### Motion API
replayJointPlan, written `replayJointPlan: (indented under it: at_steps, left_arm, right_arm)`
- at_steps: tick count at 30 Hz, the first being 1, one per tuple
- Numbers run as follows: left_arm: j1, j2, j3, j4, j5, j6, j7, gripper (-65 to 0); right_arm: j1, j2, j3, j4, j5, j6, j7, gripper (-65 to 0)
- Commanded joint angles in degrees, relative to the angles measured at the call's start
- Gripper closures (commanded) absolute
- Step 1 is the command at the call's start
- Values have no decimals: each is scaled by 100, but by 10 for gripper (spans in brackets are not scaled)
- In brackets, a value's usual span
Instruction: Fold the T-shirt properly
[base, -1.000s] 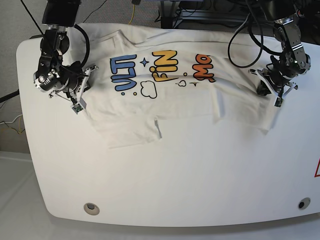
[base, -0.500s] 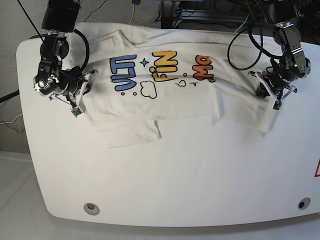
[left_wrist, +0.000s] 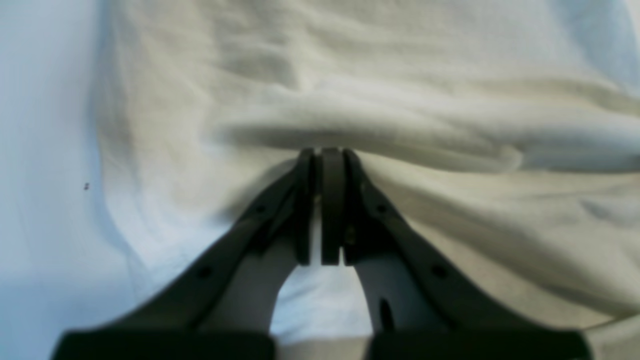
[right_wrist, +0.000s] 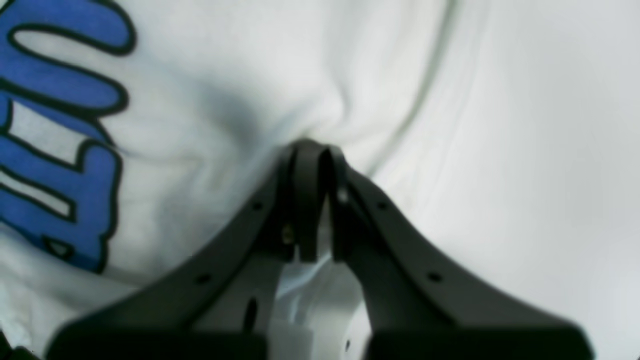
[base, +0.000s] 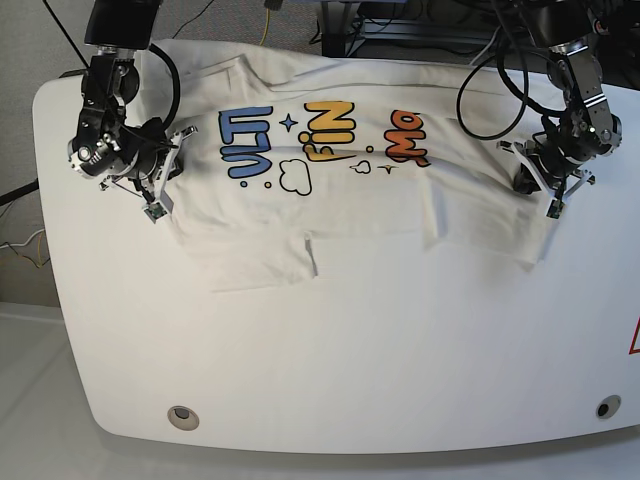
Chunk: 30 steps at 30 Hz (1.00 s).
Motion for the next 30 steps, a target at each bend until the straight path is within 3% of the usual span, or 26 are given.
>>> replayJointPlan:
  at_steps: [1, 14, 30]
  left_arm:
    - [73, -56, 0, -17, 286, -6, 428, -17]
    - [73, -56, 9, -17, 286, -6, 428, -17]
    - [-41, -56, 35, -17, 286, -6, 411, -17]
  right_arm:
    - [34, -27, 1, -245, 5, -16, 165, -29]
    - [96, -265, -17, -975, -891, 14, 1009, -29]
    - [535, -142, 18, -1265, -1498, 14, 1123, -29]
